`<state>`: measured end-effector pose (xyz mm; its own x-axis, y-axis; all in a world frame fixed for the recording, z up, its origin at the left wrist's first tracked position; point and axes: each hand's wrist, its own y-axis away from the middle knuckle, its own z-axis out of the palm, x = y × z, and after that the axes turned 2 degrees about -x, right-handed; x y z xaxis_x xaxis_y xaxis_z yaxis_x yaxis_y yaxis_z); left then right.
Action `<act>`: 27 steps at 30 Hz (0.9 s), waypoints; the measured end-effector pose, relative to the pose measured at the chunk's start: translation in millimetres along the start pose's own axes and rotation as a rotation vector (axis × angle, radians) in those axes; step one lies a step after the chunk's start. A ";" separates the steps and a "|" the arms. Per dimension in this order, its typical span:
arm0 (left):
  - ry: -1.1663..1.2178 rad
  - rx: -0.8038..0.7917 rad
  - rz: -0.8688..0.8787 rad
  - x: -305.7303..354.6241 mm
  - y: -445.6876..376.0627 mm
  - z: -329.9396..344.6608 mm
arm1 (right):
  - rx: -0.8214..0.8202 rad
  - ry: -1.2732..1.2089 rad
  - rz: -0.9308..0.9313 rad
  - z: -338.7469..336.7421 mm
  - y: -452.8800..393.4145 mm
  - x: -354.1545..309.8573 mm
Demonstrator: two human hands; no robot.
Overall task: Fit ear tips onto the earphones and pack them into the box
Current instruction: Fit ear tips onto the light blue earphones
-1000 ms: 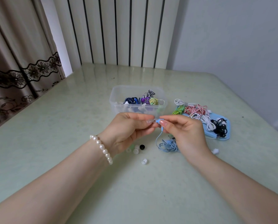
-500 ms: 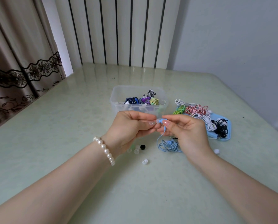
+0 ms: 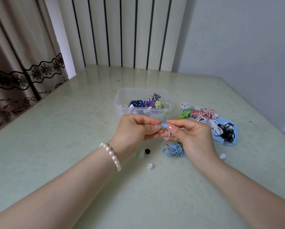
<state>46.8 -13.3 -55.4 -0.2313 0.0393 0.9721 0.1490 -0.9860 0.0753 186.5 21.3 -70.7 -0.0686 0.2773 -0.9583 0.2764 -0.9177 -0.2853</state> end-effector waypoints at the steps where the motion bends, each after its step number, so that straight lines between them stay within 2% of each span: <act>1: -0.001 0.000 -0.001 0.1 0.0 0.2 | 0.002 0.006 0.001 0.4 0.1 0.0; 27: -0.046 -0.036 0.019 -1.2 1.3 3.6 | 0.016 -0.029 0.088 0.5 -0.2 -2.7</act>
<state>50.8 -14.0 -55.6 -0.1837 0.0276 0.9826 0.1185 -0.9917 0.0500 186.2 20.6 -68.0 -0.0725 0.1878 -0.9795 0.2670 -0.9426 -0.2004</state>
